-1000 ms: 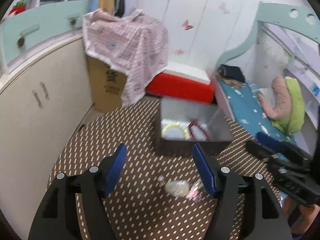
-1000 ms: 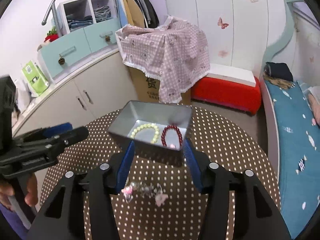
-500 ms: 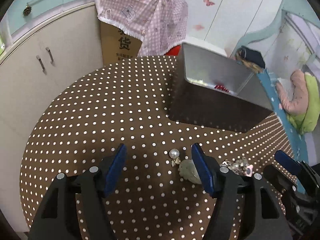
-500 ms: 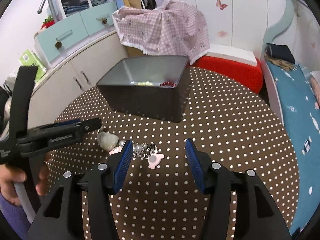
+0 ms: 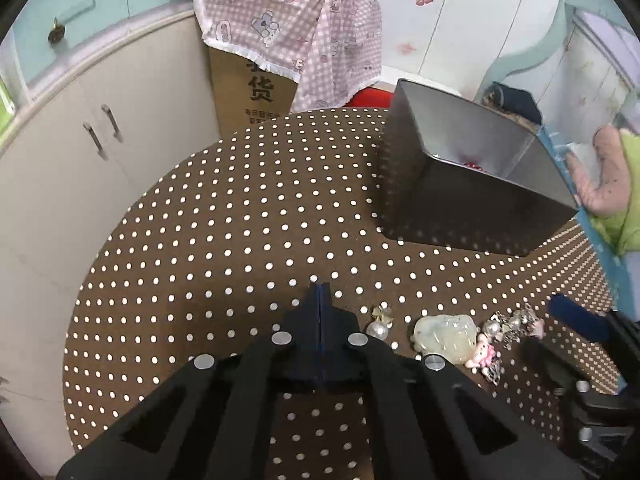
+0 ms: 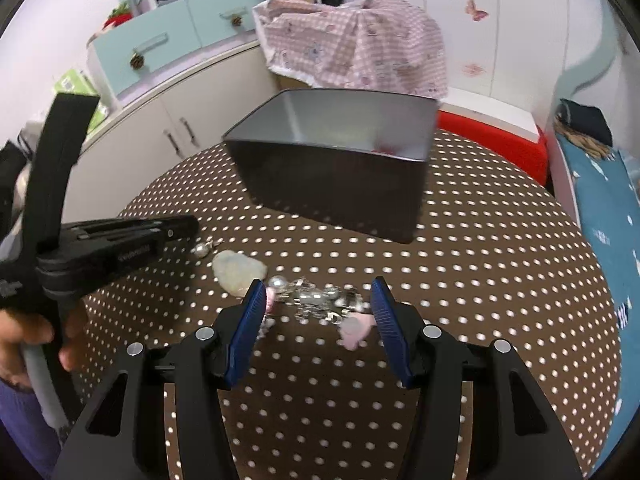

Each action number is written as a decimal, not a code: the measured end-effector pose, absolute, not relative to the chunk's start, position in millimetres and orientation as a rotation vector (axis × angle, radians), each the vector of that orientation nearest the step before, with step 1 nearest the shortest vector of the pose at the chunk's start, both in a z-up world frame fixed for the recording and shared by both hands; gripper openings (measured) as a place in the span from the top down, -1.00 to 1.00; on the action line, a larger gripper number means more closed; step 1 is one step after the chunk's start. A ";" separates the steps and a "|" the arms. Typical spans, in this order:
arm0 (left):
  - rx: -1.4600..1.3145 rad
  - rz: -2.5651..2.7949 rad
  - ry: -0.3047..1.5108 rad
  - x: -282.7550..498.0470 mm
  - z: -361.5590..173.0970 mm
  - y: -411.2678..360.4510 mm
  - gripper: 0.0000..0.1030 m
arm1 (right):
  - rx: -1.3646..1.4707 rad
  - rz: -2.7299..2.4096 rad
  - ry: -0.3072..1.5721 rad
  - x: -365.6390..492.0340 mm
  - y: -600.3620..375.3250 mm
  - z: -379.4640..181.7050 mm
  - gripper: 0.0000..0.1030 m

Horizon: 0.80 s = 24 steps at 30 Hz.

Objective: Organize jewelry

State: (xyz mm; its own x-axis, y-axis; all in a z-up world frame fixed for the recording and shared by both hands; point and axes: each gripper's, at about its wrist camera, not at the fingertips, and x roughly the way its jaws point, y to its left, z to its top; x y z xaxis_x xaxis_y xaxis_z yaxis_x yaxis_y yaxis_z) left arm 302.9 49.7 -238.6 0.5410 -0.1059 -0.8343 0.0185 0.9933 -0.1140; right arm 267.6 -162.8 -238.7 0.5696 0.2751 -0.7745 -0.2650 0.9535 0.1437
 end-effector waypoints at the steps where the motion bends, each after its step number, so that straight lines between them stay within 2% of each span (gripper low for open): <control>1: -0.113 -0.083 0.998 301.8 -238.8 54.2 1.00 | -0.002 0.324 0.913 268.4 -157.7 -239.7 -0.03; 16: -0.313 -0.243 0.984 285.5 -229.6 93.8 1.00 | -0.191 0.450 0.946 289.9 -92.8 -254.0 -0.03; 17: -0.315 -0.257 0.987 285.8 -229.6 92.1 1.00 | -0.192 0.450 0.948 290.5 -92.3 -254.1 -0.01; 19: -0.322 -0.274 0.989 286.7 -230.3 88.2 1.00 | -0.180 0.447 0.944 292.5 -94.5 -253.1 0.29; 24: -0.237 -0.318 0.994 287.1 -232.5 60.3 0.97 | -0.127 0.425 0.952 291.1 -109.6 -251.2 0.33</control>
State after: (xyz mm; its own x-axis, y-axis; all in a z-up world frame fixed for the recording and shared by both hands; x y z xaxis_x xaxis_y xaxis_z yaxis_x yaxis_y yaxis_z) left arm 287.1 60.3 -232.5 0.5056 -0.3678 -0.7804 0.1535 0.9285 -0.3382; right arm 291.1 -109.6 -251.2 0.5047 0.2961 -0.8109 -0.4060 0.9104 0.0798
